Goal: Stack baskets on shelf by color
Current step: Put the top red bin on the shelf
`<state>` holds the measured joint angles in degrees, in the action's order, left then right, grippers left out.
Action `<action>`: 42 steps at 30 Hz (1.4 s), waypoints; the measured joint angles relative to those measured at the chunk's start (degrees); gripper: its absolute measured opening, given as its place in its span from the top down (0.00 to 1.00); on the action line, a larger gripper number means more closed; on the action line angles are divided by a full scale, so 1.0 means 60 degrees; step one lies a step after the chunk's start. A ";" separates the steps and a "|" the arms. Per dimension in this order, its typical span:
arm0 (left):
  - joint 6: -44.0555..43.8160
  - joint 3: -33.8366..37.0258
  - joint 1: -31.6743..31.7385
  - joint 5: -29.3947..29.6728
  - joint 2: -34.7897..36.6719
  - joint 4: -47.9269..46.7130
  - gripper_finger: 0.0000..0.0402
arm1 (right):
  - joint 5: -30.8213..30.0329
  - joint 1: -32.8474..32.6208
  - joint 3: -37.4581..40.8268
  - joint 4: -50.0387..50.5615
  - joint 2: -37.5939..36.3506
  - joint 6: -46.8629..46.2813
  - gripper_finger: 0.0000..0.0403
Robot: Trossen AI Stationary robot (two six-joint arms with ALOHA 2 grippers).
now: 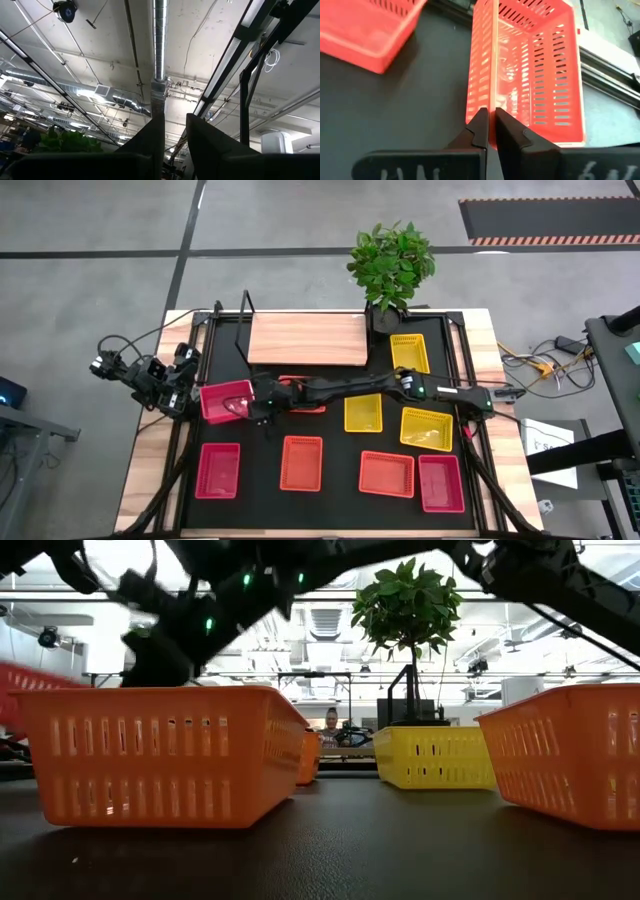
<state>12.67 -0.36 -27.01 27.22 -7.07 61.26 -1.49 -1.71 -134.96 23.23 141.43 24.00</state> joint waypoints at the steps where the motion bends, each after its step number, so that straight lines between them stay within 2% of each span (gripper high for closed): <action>1: 0.0000 0.0000 -0.0003 0.0000 0.0000 -0.0005 0.84 | -0.0002 -0.0015 0.0000 0.0282 -0.0127 -0.0099 0.97; 5: -0.0003 0.0000 0.0001 0.0000 0.0004 -0.0012 0.84 | -0.0125 -0.0052 0.0000 0.1481 -0.0682 -0.0277 0.97; 13: -0.0029 0.0000 0.0001 -0.0004 0.0011 -0.0015 0.84 | -0.1833 -0.0216 0.0000 0.4363 -0.1958 -0.1016 0.97; 17: -0.0033 0.0000 0.0001 -0.0004 0.0011 -0.0026 0.84 | -0.2568 -0.0224 0.0000 0.5910 -0.2626 -0.2343 0.97; 21: -0.0033 0.0000 -0.0001 -0.0004 0.0007 -0.0036 0.84 | -0.4220 -0.0068 -0.0004 0.7000 -0.2992 -0.4229 0.97; 26: -0.0033 0.0000 -0.0002 -0.0003 0.0011 -0.0026 0.84 | -0.5857 0.0169 0.0018 0.6707 -0.2721 -0.6029 0.97; 28: -0.0028 -0.0004 -0.0003 -0.0004 0.0011 0.0008 0.84 | -0.6203 0.0248 0.0018 0.6703 -0.2495 -0.6822 0.97; 32: 0.0018 0.0000 0.0001 -0.0004 0.0011 0.0043 0.84 | -0.6260 0.0426 0.0022 0.6279 -0.1952 -0.7497 0.97; 42: 0.0015 -0.0003 0.0001 -0.0004 0.0015 0.0064 0.84 | -0.6245 0.0650 0.0022 0.5300 -0.1263 -0.7499 0.96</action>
<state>12.75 -0.38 -27.00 27.20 -6.98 61.64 -38.96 2.19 -134.82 55.03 133.85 -20.99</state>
